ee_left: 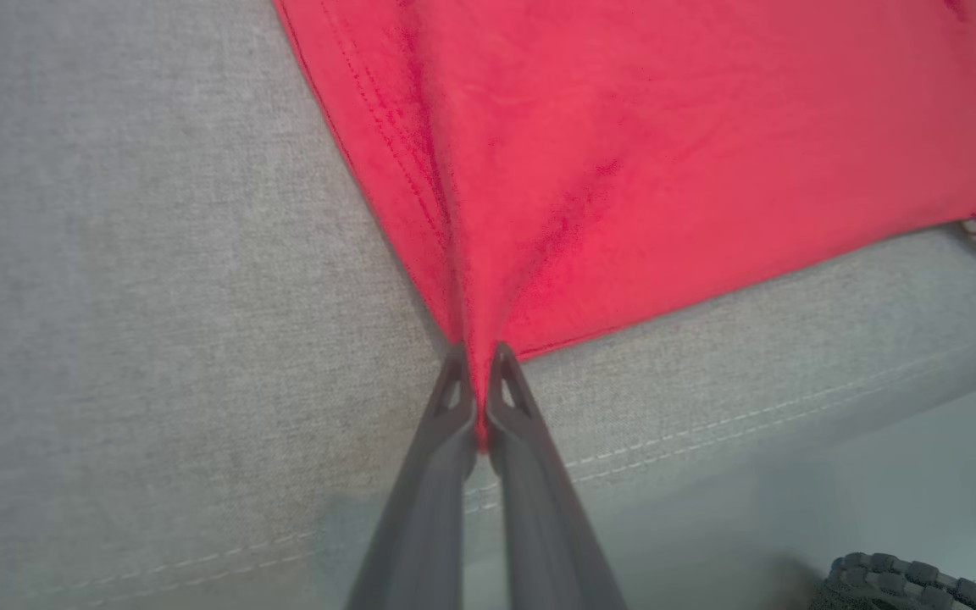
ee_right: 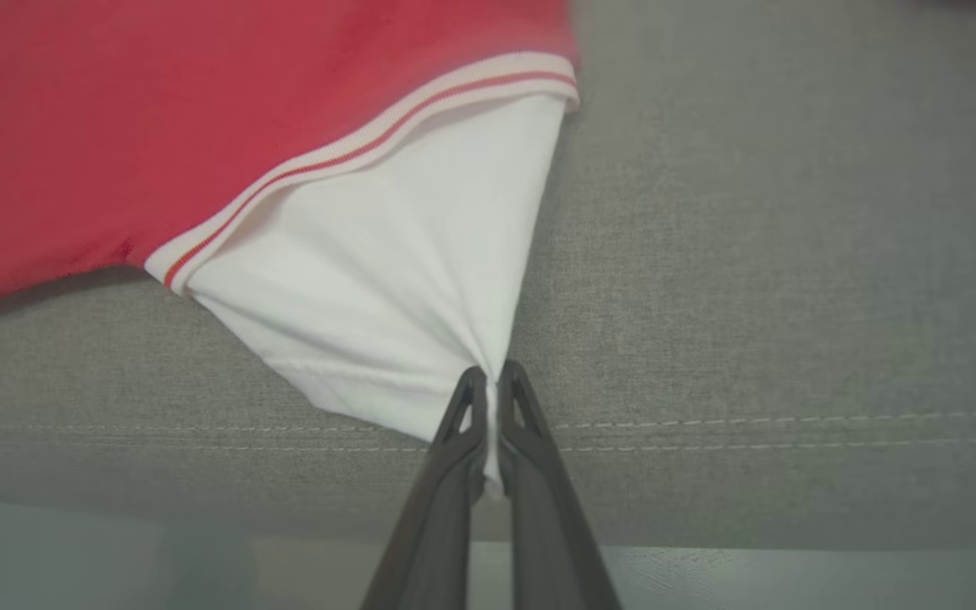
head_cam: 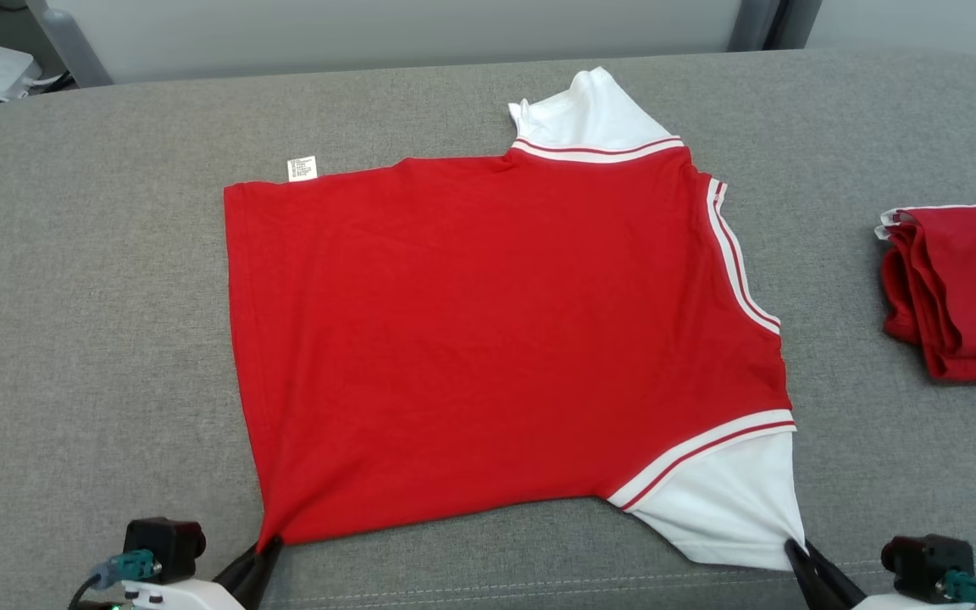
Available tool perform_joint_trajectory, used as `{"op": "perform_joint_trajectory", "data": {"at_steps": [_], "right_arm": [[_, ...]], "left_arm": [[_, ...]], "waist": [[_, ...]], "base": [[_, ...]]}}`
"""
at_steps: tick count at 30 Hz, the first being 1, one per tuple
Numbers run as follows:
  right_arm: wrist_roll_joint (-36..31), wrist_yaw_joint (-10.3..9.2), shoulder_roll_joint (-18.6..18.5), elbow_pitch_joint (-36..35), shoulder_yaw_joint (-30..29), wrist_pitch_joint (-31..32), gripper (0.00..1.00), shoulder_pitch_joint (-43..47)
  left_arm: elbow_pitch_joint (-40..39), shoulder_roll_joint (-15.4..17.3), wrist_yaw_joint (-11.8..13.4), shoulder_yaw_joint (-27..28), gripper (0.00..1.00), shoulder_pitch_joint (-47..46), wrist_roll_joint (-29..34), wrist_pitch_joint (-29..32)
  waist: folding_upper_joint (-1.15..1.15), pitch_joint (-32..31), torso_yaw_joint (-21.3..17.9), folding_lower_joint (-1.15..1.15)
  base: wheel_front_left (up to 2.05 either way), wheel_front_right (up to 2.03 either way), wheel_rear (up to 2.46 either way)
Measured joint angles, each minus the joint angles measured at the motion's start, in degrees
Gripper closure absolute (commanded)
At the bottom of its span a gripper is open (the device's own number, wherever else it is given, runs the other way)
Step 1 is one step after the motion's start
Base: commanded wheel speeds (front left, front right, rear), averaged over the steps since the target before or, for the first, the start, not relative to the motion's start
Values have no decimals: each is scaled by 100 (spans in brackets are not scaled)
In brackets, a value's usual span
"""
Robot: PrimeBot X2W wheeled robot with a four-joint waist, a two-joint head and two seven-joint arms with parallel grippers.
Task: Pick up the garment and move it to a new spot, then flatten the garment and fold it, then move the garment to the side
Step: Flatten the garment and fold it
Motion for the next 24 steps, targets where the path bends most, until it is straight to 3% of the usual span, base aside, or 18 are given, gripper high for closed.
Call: {"op": "perform_joint_trajectory", "data": {"at_steps": [5,11,16,24], "right_arm": [[336,-1,24,-757,-105,569,100,-162],[673,-4,-363,-864,-65,1265,100,-1170],[1024,-9,-720,-392,303,1864,100,-2240],[1408,-9,-1127,708,851,2129,100,-3851]], "left_arm": [[-668,221,18,143,100,-34,-311,560],[-1025,357,-19,215,100,-570,-625,1128],[-957,337,-120,211,100,-1190,-896,1566],[-361,162,-248,275,100,-2148,-1214,1702]], "waist": [[0,101,-35,0],[0,244,-49,0],[0,442,-31,0],[0,756,65,0]], "base": [[0,0,0],[0,0,0],[0,0,0],[0,0,0]]}}
